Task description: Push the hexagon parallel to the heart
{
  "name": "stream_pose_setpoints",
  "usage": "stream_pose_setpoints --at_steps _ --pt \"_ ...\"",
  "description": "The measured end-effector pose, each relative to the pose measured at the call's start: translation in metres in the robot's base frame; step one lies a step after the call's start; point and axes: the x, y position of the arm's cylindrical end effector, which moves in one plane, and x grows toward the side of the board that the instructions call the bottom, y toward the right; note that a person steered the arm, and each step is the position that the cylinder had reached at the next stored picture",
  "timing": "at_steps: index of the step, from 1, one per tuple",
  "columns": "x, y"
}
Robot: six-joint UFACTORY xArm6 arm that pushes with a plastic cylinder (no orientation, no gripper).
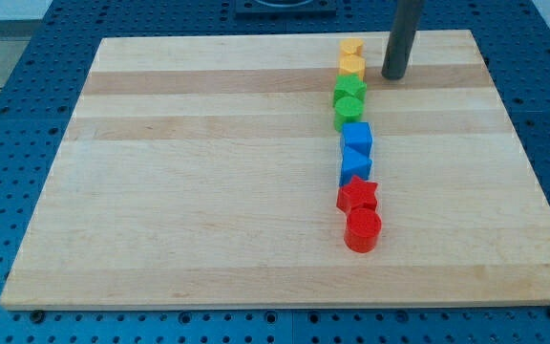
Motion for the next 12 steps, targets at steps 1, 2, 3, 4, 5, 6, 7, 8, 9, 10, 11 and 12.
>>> stream_pose_setpoints --at_steps 1,2,3,4,5,6,7,8,9,10,11,12 --pt "-0.058 -0.008" --pt "-0.084 -0.055" --pt "-0.081 -0.109" --pt "-0.058 -0.175" --pt "-0.036 -0.175" --pt "-0.036 -0.144" --pt "-0.005 -0.154" --pt "0.015 -0.114" --pt "0.015 -0.111" --pt "0.031 -0.123" --pt "0.042 -0.086" --pt "0.035 -0.075"
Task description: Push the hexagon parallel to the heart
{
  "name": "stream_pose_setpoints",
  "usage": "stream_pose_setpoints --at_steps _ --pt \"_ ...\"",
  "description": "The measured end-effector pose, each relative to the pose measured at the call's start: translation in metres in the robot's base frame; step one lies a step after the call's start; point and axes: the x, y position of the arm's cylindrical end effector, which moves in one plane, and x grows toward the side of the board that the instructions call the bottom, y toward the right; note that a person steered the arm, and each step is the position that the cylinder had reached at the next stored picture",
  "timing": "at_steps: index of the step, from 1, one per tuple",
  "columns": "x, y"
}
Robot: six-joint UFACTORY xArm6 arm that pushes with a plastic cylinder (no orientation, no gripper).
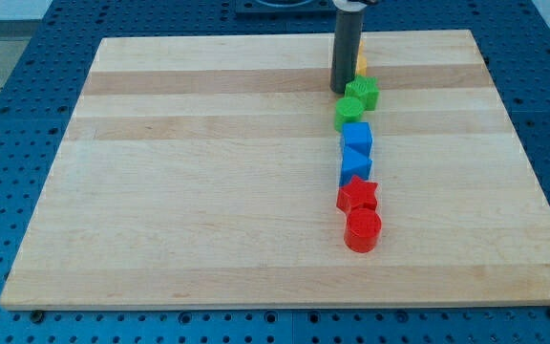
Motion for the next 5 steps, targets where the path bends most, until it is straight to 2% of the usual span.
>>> stream_pose_setpoints --at_steps 2,4,5 --pt "-0.03 0.021" --pt "-0.026 0.039" --pt "-0.038 0.056"
